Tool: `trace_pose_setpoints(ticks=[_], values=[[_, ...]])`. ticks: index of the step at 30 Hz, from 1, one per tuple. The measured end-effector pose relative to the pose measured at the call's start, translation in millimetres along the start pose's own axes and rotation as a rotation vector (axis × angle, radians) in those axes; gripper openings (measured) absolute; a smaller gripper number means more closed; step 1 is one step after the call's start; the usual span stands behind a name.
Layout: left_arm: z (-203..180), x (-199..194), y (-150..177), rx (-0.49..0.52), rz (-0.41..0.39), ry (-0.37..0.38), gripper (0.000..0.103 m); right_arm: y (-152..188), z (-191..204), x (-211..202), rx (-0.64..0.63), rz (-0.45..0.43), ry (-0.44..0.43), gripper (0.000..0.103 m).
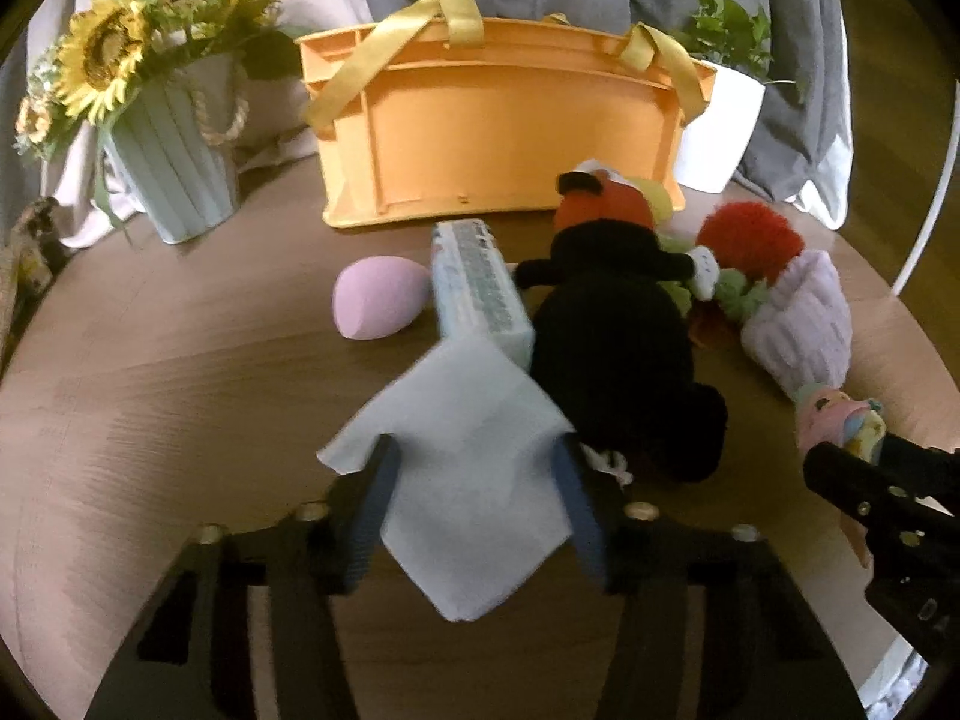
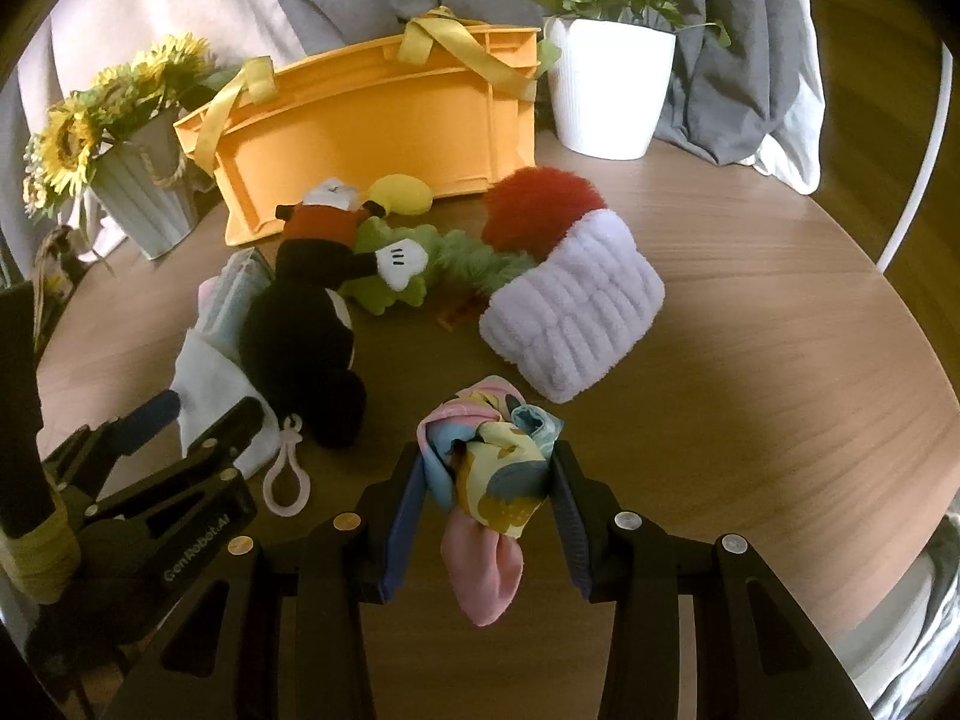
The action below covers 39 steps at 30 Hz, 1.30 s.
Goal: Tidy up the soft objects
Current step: 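Close the left gripper on the white cloth while the right gripper grasps the scrunchie, then lift the cloth with the left tool while the right tool carries the scrunchie to the crate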
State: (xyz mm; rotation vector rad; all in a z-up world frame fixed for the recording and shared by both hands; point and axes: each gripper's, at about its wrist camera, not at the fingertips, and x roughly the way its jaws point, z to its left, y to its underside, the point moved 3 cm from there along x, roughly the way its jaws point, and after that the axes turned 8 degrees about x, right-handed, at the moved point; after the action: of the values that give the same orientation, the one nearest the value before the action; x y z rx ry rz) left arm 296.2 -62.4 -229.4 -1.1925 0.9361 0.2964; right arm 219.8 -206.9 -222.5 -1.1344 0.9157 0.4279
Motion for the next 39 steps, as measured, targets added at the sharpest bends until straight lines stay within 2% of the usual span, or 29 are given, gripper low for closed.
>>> trace_pose_setpoints(ticks=[1,4,6,14,22,30,39], values=[[0.0,-0.4,0.0,-0.006,-0.002,0.008,0.031,-0.2,0.6,0.6,0.002,0.001,0.000,0.042],[0.0,-1.2,0.4,-0.008,-0.006,0.032,0.012,0.0,0.0,0.2,0.006,0.002,-0.003,0.042],[-0.3,-1.2,0.7,-0.004,-0.007,0.032,0.007,0.0,0.1,0.2,0.007,0.002,-0.002,0.042],[1.4,-3.8,-0.6,-0.020,-0.010,0.058,0.003,0.2,0.5,-0.6,0.007,0.002,-0.009,0.042],[2.3,-25.9,-3.2,-0.035,-0.032,0.075,0.003,-1.7,3.0,-14.9,0.010,-0.019,-0.036,0.042],[6.8,-55.4,-16.7,-0.035,-0.088,0.070,0.003,-10.8,7.3,-31.3,0.007,-0.055,-0.072,0.042],[10.6,-89.9,-42.7,-0.033,-0.175,0.058,0.003,-33.3,13.4,-57.7,-0.009,-0.135,-0.115,0.042]])
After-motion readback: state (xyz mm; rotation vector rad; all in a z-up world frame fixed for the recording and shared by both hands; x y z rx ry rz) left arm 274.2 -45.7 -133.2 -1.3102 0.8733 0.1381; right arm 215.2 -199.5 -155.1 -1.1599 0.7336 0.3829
